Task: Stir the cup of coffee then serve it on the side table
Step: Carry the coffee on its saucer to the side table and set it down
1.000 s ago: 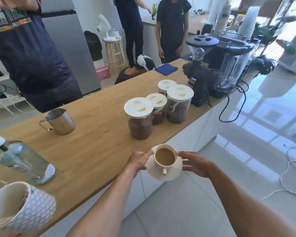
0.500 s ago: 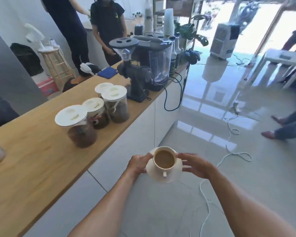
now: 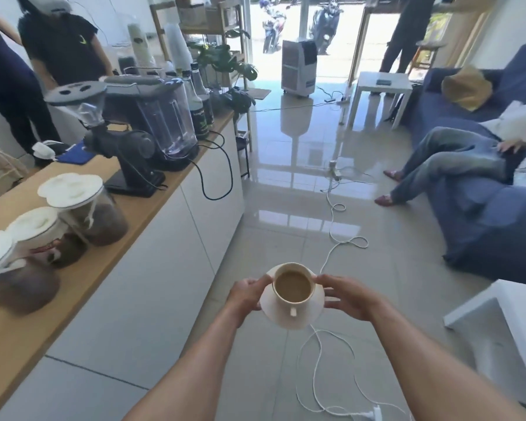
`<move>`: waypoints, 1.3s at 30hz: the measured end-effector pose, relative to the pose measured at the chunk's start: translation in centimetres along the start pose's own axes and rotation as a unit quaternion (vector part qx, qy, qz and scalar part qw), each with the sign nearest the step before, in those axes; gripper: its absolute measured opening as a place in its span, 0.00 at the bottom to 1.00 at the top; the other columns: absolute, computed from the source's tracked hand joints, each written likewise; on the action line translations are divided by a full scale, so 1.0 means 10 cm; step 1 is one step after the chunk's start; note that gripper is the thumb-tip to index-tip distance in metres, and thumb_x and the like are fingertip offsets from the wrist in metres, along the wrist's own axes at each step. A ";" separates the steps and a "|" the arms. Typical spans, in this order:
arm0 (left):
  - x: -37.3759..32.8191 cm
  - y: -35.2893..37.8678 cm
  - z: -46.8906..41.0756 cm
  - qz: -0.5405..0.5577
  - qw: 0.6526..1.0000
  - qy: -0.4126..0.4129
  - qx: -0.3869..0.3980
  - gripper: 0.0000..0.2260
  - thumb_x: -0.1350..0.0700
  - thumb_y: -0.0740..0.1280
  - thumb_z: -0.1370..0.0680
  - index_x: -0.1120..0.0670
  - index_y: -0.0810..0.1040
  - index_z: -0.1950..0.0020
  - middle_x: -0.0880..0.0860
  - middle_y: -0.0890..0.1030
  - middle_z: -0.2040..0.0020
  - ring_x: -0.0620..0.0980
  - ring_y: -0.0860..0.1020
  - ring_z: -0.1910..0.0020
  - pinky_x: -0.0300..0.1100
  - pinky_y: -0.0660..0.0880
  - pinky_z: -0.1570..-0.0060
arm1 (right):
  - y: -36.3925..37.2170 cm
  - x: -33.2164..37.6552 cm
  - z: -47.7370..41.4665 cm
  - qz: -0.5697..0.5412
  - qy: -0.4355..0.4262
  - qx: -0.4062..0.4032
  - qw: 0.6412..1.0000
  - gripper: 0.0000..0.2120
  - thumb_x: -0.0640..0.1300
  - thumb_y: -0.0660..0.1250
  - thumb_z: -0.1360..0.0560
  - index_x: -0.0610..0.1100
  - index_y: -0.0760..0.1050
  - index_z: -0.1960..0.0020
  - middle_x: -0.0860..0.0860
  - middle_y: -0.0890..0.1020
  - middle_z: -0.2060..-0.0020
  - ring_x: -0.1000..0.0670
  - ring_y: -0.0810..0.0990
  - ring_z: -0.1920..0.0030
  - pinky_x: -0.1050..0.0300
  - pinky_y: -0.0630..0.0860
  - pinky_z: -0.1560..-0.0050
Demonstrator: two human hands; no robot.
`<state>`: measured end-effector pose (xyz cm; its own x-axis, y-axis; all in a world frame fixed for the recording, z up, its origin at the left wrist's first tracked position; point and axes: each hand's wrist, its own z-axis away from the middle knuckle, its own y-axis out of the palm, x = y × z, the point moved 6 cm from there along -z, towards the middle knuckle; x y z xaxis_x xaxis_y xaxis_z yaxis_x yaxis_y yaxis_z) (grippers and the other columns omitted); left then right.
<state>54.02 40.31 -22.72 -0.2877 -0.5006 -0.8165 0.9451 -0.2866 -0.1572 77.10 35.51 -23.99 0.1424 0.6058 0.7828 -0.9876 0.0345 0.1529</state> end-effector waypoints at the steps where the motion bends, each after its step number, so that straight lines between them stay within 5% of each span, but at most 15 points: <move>1: -0.02 0.11 -0.02 -0.001 1.000 0.000 0.004 0.25 0.37 0.72 0.43 0.55 0.81 0.56 0.53 0.78 0.62 0.51 0.76 0.63 0.54 0.82 0.53 | -0.11 -0.02 0.05 -0.002 -0.001 -0.005 1.000 0.20 0.47 0.75 0.30 0.39 0.81 0.42 0.41 0.82 0.42 0.44 0.80 0.45 0.44 0.75 0.38; 6: -0.15 0.77 -0.06 -0.012 0.999 0.013 0.039 0.29 0.37 0.72 0.45 0.58 0.81 0.56 0.55 0.77 0.63 0.51 0.76 0.64 0.46 0.81 0.62 | -0.70 -0.11 0.32 -0.025 -0.008 -0.040 0.999 0.19 0.47 0.74 0.29 0.40 0.82 0.42 0.42 0.83 0.43 0.45 0.80 0.46 0.45 0.76 0.40; 12: -0.33 1.43 -0.19 -0.036 0.995 0.021 0.091 0.33 0.37 0.71 0.45 0.63 0.83 0.54 0.56 0.79 0.62 0.51 0.77 0.63 0.52 0.83 0.57 | -1.25 -0.17 0.60 -0.067 -0.021 -0.085 0.994 0.17 0.46 0.73 0.27 0.39 0.81 0.42 0.42 0.83 0.45 0.45 0.80 0.48 0.49 0.77 0.47; 15: -0.47 1.77 -0.28 -0.054 0.991 0.028 0.117 0.37 0.38 0.71 0.46 0.67 0.83 0.51 0.56 0.81 0.61 0.51 0.79 0.62 0.43 0.81 0.64 | -1.55 -0.20 0.70 -0.089 -0.029 -0.117 0.989 0.17 0.46 0.73 0.27 0.39 0.81 0.42 0.41 0.83 0.43 0.45 0.80 0.47 0.48 0.77 0.46; 20: -0.68 2.29 -0.46 -0.102 0.981 0.040 0.159 0.21 0.41 0.72 0.41 0.57 0.80 0.61 0.55 0.79 0.63 0.51 0.77 0.64 0.42 0.80 0.63 | -1.97 -0.21 0.80 -0.129 -0.036 -0.163 0.978 0.17 0.45 0.72 0.27 0.38 0.80 0.41 0.41 0.83 0.43 0.44 0.80 0.46 0.47 0.77 0.44; 30: -1.10 3.36 -1.02 -0.209 0.942 0.088 0.249 0.15 0.39 0.70 0.37 0.51 0.77 0.70 0.51 0.76 0.67 0.51 0.75 0.65 0.49 0.80 0.56 | -2.84 -0.20 0.86 -0.208 -0.044 -0.264 0.941 0.18 0.44 0.72 0.27 0.37 0.79 0.40 0.38 0.82 0.42 0.42 0.80 0.44 0.43 0.74 0.37; 39: -1.48 4.17 -1.43 -0.273 0.892 0.122 0.340 0.22 0.36 0.67 0.39 0.55 0.82 0.63 0.51 0.78 0.66 0.50 0.78 0.64 0.55 0.81 0.48 | -3.34 -0.15 0.84 -0.272 -0.062 -0.339 0.898 0.18 0.44 0.72 0.26 0.37 0.78 0.39 0.38 0.82 0.42 0.41 0.81 0.43 0.46 0.75 0.38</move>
<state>99.90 47.48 -25.10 -0.5550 0.0332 -0.8312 0.3381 -0.9039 -0.2619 110.46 26.79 -25.20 0.5809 0.2607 0.7711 -0.5762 0.8008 0.1633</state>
